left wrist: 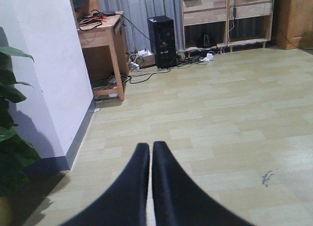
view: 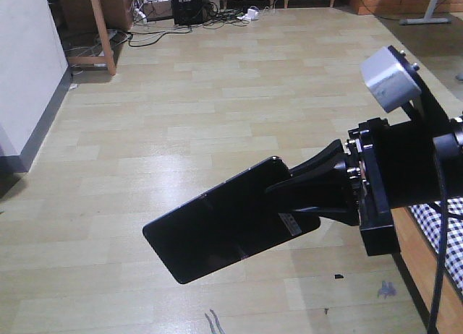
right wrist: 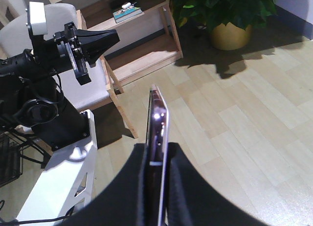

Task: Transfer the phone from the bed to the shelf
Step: 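Hold the phone in the right gripper while the base turns away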

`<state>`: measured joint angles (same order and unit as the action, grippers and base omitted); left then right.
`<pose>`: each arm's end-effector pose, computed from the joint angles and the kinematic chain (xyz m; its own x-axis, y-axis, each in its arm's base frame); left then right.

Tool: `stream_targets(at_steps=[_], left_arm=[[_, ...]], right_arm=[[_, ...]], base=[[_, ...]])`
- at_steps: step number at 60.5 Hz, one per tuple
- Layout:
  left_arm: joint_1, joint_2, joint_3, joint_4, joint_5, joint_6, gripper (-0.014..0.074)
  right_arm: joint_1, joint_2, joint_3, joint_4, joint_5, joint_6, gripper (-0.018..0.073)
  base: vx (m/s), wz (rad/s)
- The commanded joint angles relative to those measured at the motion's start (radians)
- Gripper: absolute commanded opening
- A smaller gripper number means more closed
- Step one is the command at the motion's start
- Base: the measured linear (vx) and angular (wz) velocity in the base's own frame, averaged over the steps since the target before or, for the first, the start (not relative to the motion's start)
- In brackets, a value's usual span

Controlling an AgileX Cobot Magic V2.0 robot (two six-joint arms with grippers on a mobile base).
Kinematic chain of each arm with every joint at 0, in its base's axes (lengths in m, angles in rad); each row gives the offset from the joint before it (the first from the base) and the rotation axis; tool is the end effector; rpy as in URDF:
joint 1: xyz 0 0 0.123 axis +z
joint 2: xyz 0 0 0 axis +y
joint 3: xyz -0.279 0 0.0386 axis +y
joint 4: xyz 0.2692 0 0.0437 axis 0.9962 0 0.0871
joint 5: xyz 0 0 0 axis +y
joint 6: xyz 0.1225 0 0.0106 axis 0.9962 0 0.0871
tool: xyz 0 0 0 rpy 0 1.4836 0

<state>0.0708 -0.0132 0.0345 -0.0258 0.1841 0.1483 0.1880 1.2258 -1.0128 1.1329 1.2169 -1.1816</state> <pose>0.1124 0.0074 0.1813 -0.1248 0.1141 -0.9856 -0.0511 0.9913 0.1212 0.2264 0.1494 0.3306 -0.4060 -0.3554 -0.8420 -0.9046 0.2873 0.3149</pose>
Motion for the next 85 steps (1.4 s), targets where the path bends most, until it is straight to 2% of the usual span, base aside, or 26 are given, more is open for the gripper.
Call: stream_targets(at_steps=[1, 85], left_arm=[[-0.002, -0.014, -0.022, -0.009, -0.072, -0.006, 0.0001], [-0.002, -0.014, -0.022, -0.009, -0.072, -0.006, 0.0001]], right_arm=[[0.001, -0.024, -0.025, 0.097, 0.069, 0.000, -0.0002], [0.001, -0.024, -0.025, 0.097, 0.070, 0.000, -0.0002]], base=[[0.00, 0.00], [0.06, -0.02]])
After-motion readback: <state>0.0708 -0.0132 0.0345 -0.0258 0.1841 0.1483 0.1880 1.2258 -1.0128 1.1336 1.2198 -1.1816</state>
